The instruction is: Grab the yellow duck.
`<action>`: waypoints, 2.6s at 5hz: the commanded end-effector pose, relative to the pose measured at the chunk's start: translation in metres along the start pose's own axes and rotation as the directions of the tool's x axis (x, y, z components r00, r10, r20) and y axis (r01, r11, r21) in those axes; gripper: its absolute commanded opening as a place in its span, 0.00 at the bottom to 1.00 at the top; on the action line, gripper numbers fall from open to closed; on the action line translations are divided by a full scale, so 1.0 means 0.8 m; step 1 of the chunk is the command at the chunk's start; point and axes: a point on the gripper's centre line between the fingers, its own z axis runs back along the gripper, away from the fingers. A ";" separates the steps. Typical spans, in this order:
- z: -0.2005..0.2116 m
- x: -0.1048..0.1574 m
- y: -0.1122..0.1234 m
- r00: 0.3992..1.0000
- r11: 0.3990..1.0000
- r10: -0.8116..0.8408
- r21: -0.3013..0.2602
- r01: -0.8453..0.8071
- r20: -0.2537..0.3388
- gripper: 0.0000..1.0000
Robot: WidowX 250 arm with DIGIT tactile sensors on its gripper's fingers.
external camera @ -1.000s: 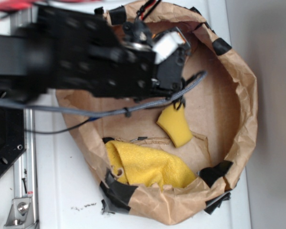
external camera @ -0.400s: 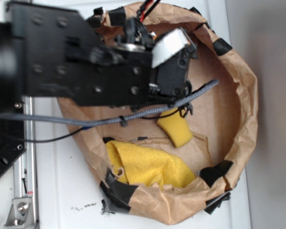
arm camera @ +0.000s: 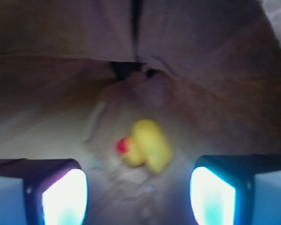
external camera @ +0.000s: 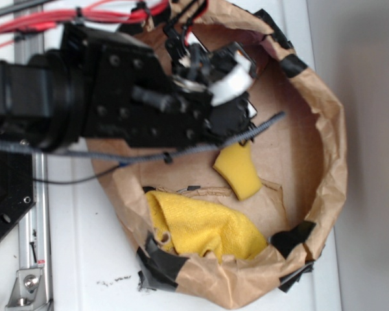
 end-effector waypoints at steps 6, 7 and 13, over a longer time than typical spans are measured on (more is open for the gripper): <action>-0.045 0.017 -0.003 0.994 0.977 -0.109 -0.181 0.113 0.033 0.00; -0.040 0.015 -0.005 0.991 0.975 -0.136 -0.172 0.137 0.020 0.00; 0.127 0.016 -0.053 0.953 0.883 -0.250 -0.445 0.151 -0.173 0.00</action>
